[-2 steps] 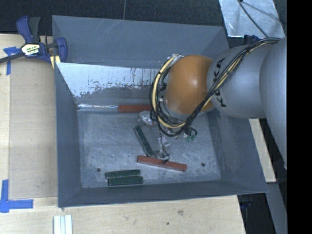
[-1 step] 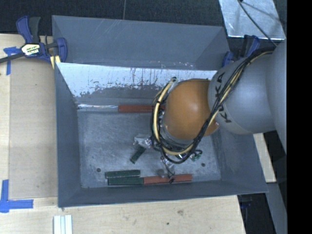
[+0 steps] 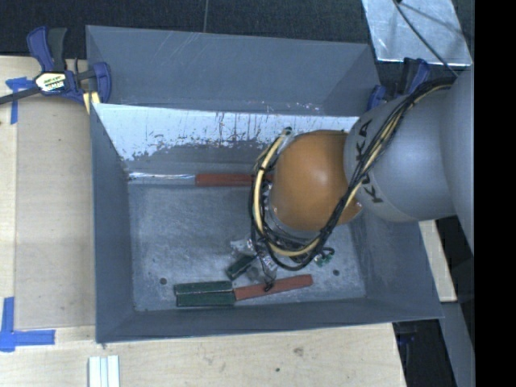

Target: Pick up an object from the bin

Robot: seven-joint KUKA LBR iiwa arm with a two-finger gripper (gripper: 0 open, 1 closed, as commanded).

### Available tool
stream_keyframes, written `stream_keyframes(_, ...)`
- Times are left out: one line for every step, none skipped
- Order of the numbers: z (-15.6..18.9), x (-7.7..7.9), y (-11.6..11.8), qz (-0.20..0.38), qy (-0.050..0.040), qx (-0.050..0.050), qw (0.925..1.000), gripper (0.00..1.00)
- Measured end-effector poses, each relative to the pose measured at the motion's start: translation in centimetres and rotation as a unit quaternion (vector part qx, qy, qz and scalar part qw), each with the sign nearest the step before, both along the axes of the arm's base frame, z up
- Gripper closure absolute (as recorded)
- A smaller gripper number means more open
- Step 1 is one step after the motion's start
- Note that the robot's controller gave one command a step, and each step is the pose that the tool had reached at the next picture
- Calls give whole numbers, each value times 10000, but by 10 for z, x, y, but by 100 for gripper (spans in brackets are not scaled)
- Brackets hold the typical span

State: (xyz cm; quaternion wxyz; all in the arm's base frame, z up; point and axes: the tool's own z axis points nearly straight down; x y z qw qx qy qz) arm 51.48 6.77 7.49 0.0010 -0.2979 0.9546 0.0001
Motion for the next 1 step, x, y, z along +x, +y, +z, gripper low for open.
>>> stream_keyframes(138, 14, -44, 646, -8, 0, 9979, 100)
